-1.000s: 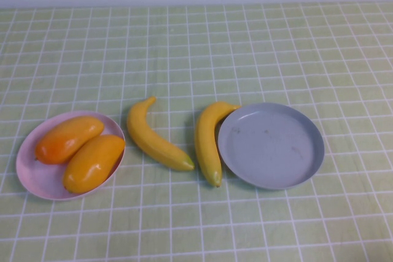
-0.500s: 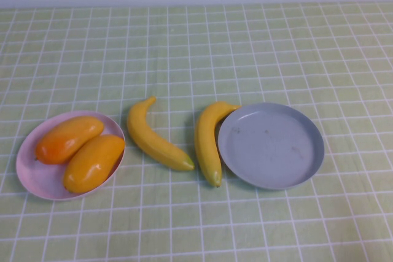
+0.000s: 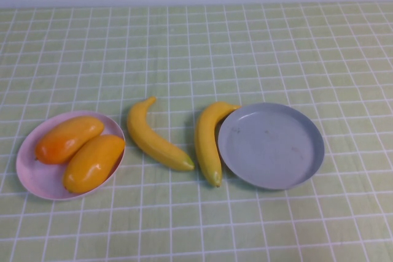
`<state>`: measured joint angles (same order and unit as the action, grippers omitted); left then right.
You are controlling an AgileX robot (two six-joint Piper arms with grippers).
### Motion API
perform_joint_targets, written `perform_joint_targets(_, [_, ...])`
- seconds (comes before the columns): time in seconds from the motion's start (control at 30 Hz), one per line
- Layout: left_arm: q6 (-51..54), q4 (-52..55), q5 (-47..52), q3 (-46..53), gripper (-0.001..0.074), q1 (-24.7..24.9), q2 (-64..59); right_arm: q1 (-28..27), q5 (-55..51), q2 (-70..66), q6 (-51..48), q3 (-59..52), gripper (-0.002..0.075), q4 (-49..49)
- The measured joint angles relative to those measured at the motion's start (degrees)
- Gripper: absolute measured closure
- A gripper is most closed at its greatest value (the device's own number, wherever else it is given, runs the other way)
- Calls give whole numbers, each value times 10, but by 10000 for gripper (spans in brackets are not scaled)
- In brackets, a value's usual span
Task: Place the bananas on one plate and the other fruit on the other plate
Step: Put another type of fruit in the right plate
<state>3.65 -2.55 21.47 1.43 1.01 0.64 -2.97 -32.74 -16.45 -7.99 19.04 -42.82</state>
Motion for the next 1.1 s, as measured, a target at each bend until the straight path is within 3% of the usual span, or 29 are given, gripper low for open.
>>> perform_joint_targets(0.2, [0,0,0,0,735,0,0,0,-124,-183,-62,132,741,35])
perform_joint_targets(0.47, [0,0,0,0,735,0,0,8,-161,-371,-115,247,741,40])
perform_joint_targets(0.7, [0,0,0,0,735,0,0,131,-142,-527,-112,339,741,47])
perform_joint_targets(0.9, [0,0,0,0,735,0,0,255,-133,-650,-58,447,741,117])
perform_joint_targets(1.1, [0,0,0,0,735,0,0,329,-171,-758,-33,577,741,177])
